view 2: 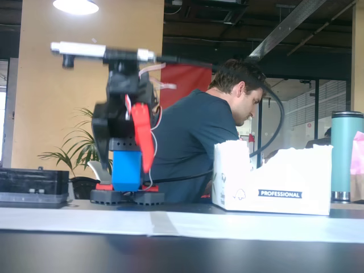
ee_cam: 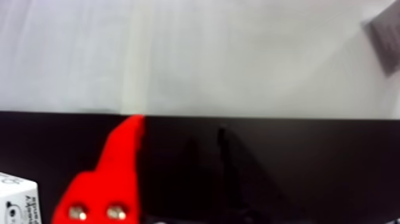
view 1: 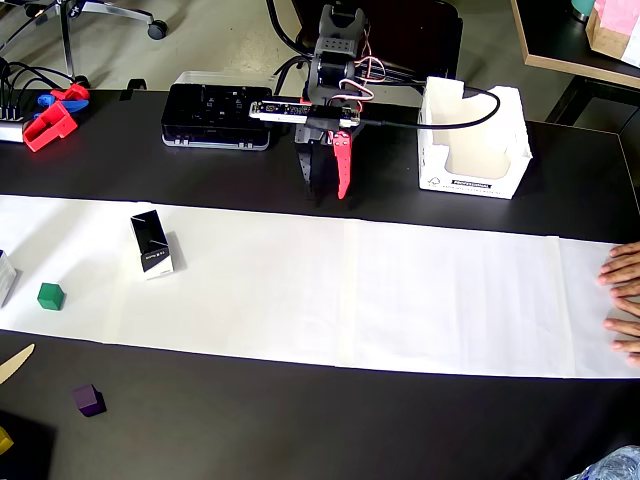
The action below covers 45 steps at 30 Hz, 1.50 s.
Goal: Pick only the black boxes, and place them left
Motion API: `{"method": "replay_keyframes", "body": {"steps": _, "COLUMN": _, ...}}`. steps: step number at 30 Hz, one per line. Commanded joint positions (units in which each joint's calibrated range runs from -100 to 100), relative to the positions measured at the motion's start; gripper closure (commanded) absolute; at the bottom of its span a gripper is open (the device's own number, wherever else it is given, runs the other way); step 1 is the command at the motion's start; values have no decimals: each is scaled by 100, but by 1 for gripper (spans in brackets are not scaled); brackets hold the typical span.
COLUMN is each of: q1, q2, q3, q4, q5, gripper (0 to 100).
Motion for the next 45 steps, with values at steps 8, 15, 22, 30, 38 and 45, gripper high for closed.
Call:
{"method": "replay_keyframes", "body": {"steps": 8, "q1": 263, "q2": 2114, "q3": -3447, "q4": 13, "q5": 857, "gripper": 68}}
{"method": "replay_keyframes", "body": {"steps": 15, "q1": 592, "q2": 3046, "q3": -4741, "q4": 13, "q5": 1499, "gripper": 50}}
{"method": "replay_keyframes", "body": {"steps": 22, "q1": 990, "q2": 3979, "q3": -5849, "q4": 13, "q5": 1809, "gripper": 50}}
{"method": "replay_keyframes", "body": {"steps": 30, "q1": 1666, "q2": 4856, "q3": -7002, "q4": 13, "q5": 1999, "gripper": 50}}
{"method": "replay_keyframes", "body": {"steps": 38, "q1": 2584, "q2": 5788, "q3": -7596, "q4": 13, "q5": 2788, "gripper": 50}}
{"method": "replay_keyframes", "body": {"steps": 45, "q1": 3052, "q2": 7100, "q3": -8677, "q4": 13, "q5": 3067, "gripper": 50}}
